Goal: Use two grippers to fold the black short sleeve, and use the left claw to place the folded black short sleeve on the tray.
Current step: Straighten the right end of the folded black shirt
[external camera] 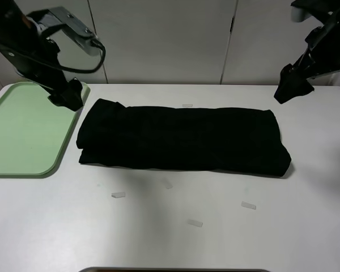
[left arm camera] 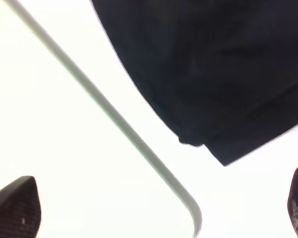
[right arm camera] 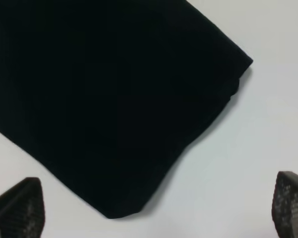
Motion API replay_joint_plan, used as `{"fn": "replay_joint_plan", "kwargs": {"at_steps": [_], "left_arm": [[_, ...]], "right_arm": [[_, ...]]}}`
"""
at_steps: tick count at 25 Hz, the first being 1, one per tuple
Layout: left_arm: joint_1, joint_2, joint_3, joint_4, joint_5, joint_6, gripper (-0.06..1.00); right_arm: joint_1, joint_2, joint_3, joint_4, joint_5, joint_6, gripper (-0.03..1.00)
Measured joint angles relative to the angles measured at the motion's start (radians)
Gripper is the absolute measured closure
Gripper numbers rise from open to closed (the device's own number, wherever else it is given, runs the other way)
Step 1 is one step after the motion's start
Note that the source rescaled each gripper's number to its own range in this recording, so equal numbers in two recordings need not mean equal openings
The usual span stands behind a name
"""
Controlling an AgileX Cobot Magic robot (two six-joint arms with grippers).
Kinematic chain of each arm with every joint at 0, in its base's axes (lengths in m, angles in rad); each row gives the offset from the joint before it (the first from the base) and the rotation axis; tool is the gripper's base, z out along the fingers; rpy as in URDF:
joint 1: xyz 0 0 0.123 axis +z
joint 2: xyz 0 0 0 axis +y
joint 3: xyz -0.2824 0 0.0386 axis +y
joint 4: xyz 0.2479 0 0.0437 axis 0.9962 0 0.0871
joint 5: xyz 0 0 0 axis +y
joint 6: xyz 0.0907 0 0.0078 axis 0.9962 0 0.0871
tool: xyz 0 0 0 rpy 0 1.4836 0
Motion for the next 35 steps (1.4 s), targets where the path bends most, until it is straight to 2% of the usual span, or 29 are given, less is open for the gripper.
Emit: {"fn": "replay_joint_plan", "kwargs": {"at_steps": [6, 14, 27, 35], "left_arm": [[0.0, -0.213, 0.0, 0.0, 0.128, -0.123, -0.06], [0.0, -0.462, 0.004, 0.0, 0.203, -0.168, -0.06], [0.0, -1.067, 0.35, -0.004, 0.234, -0.263, -0.05], [0.0, -1.377, 0.537, -0.121, 0.234, -0.269, -0.05]], "right_arm": [[0.0, -0.079, 0.0, 0.023, 0.074, 0.116, -0.03], [0.0, -0.146, 0.0, 0.038, 0.195, 0.186, -0.03], [0.0, -0.152, 0.0, 0.096, 0.239, 0.193, -0.03], [0.0, -0.152, 0.0, 0.111, 0.236, 0.194, -0.03]]}}
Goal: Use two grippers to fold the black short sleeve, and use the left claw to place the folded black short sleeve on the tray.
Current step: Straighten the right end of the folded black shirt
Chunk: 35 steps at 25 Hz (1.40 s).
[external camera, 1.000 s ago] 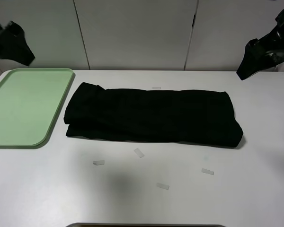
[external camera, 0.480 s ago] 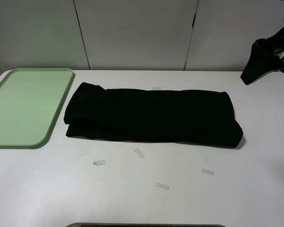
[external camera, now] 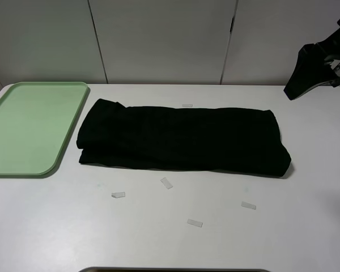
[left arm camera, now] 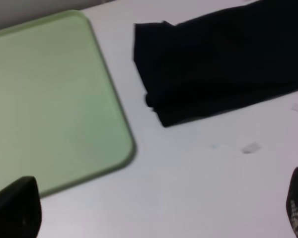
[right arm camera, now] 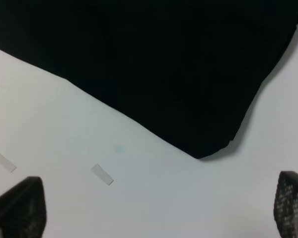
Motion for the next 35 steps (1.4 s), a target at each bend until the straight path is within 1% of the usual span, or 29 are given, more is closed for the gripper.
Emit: {"fn": "replay_joint_plan", "kwargs": {"at_steps": [5, 10, 12, 23, 26, 28, 31, 35], "left_arm": [[0.0, -0.1, 0.087, -0.023, 0.009, 0.006, -0.04], [0.0, -0.116, 0.138, -0.029, 0.045, 0.006, -0.02], [0.0, -0.116, 0.144, -0.035, 0.058, 0.006, -0.01], [0.0, -0.117, 0.144, -0.036, 0.059, 0.006, 0.0], [0.014, -0.117, 0.144, -0.036, 0.059, 0.006, 0.0], [0.047, -0.117, 0.144, -0.035, 0.059, 0.006, 0.0], [0.125, -0.117, 0.144, -0.035, 0.059, 0.006, 0.0], [0.251, -0.117, 0.144, -0.035, 0.059, 0.006, 0.0]], "right_arm": [[0.0, 0.0, 0.0, 0.0, -0.002, 0.002, -0.03], [0.0, 0.0, 0.0, 0.0, -0.007, 0.002, -0.03], [0.0, 0.0, 0.0, 0.0, -0.008, 0.002, -0.03], [0.0, 0.0, 0.0, 0.0, -0.015, 0.003, -0.03], [0.0, 0.0, 0.0, 0.0, -0.017, 0.011, -0.03], [0.0, 0.0, 0.0, 0.0, -0.019, 0.016, -0.03], [0.0, 0.0, 0.0, 0.0, -0.032, 0.036, -0.03], [0.0, 0.0, 0.0, -0.025, -0.103, 0.062, -0.03]]}}
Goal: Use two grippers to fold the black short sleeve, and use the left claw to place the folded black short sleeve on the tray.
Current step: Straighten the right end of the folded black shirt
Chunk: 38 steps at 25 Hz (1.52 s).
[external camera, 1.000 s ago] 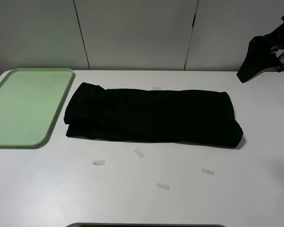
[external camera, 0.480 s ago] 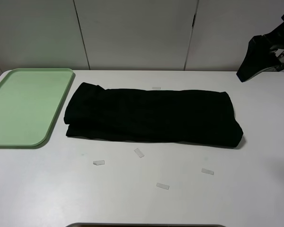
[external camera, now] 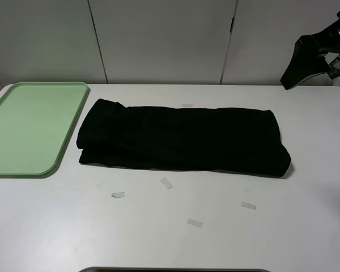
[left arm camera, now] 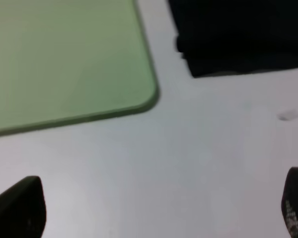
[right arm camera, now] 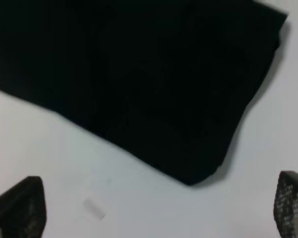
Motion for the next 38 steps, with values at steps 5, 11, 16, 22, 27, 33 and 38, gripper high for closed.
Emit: {"fn": "replay_joint_plan", "kwargs": {"at_steps": [5, 11, 16, 22, 27, 33, 38], "left_arm": [[0.117, -0.003, 0.0, 0.0, 0.0, 0.0, 0.0], [0.149, -0.049, 0.0, 0.001, 0.001, 0.0, 0.0], [0.149, -0.05, 0.0, 0.007, 0.001, 0.0, 0.0], [0.149, -0.052, 0.0, 0.028, 0.001, 0.0, 0.0], [0.149, -0.054, 0.0, 0.03, 0.001, 0.0, 0.0], [0.149, -0.054, 0.0, 0.03, 0.001, 0.0, 0.0], [0.149, -0.054, 0.0, 0.03, 0.001, 0.0, 0.0]], "right_arm": [[0.0, 0.039, 0.0, -0.085, -0.084, 0.067, -0.03], [0.0, 0.189, 0.0, -0.129, -0.17, 0.104, -0.03], [-0.001, 0.315, 0.0, -0.177, -0.235, 0.148, -0.03], [-0.057, 0.457, 0.0, -0.218, -0.309, 0.214, -0.03], [-0.087, 0.548, 0.0, -0.231, -0.353, 0.225, -0.03], [-0.089, 0.635, 0.0, -0.237, -0.403, 0.225, -0.03], [-0.089, 0.681, 0.0, -0.237, -0.42, 0.225, -0.03]]}}
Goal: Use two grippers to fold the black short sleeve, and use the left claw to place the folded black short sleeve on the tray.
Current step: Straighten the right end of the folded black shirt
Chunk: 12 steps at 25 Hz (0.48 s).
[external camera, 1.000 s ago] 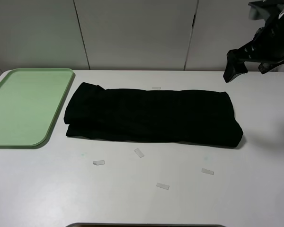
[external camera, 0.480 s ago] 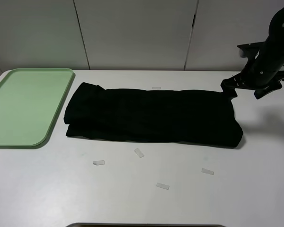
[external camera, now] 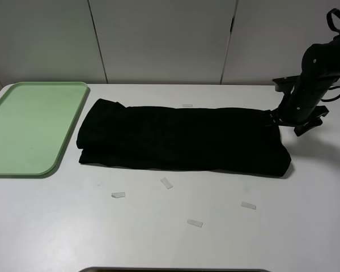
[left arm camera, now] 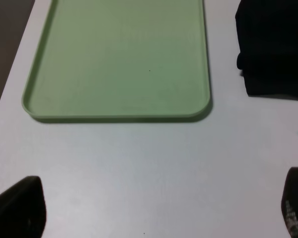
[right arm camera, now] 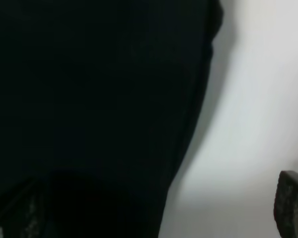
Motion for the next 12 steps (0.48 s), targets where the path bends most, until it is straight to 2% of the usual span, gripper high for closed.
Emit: {"fn": "replay_joint_plan", "kwargs": {"at_steps": [12], "left_arm": [[0.0, 0.0, 0.0, 0.0, 0.0, 0.0, 0.0]], "right_arm": [[0.0, 0.052, -0.011, 0.004, -0.026, 0.0, -0.03]]}}
